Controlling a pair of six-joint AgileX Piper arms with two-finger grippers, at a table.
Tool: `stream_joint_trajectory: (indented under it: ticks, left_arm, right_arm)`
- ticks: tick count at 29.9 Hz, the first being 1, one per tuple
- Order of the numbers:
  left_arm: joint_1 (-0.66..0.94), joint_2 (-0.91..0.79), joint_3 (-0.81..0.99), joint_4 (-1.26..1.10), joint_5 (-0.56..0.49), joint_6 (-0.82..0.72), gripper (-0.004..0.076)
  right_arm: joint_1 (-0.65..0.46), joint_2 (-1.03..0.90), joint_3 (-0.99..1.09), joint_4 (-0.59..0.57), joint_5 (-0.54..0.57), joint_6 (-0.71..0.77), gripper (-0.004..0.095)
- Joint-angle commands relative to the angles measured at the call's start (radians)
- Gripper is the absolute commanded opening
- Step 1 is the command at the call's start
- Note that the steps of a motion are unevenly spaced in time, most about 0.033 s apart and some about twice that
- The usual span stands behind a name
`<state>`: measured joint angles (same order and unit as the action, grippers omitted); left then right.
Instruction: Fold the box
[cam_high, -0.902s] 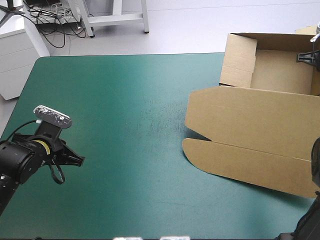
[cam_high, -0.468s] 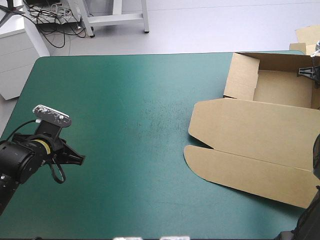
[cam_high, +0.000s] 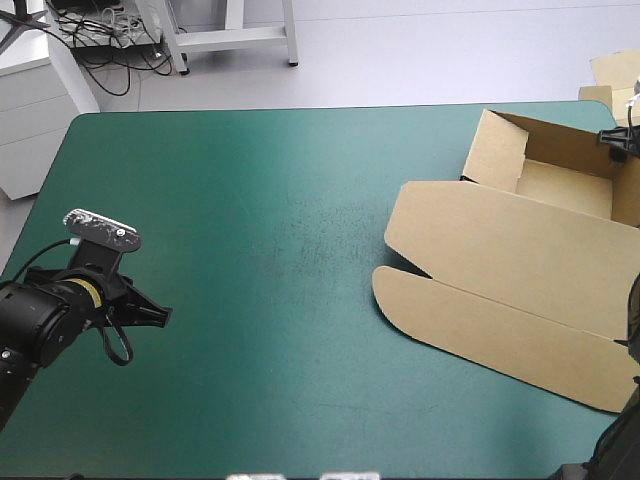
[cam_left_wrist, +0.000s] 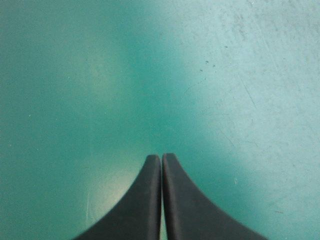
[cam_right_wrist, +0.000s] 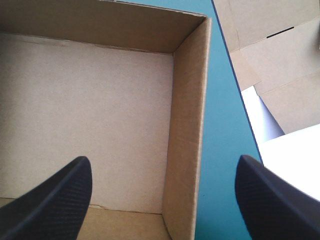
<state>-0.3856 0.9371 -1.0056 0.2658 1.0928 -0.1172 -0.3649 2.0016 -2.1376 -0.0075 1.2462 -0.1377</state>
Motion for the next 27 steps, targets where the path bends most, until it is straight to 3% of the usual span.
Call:
stream_joint_trajectory:
  ticks: [1, 3, 6, 11, 23, 27]
  left_arm:
    - [-0.005, -0.013, -0.024, 0.022, -0.049, -0.021, -0.001]
    - [-0.005, -0.013, -0.024, 0.022, -0.049, -0.021, -0.001]
    - [-0.005, -0.013, -0.024, 0.022, -0.054, -0.021, -0.001]
    - [-0.005, -0.011, -0.024, 0.022, -0.056, -0.011, -0.001]
    - [-0.005, -0.011, -0.023, -0.007, -0.117, -0.037, -0.001]
    - [-0.005, -0.011, -0.023, -0.007, -0.124, -0.037, -0.001]
  right_arm:
    - [-0.008, -0.101, -0.04, 0.007, 0.008, -0.016, 0.0712]
    - [-0.008, -0.128, -0.04, 0.061, 0.008, -0.044, 0.0638]
    - [-0.008, -0.163, -0.04, 0.185, 0.008, -0.079, 0.0451]
    - [0.014, -0.205, -0.04, 0.348, 0.008, -0.1, 0.001]
    - [0.303, -0.328, 0.129, 0.346, 0.008, -0.18, -0.0009]
    - [0.4, -0.38, 0.241, 0.278, 0.008, -0.173, -0.0009]
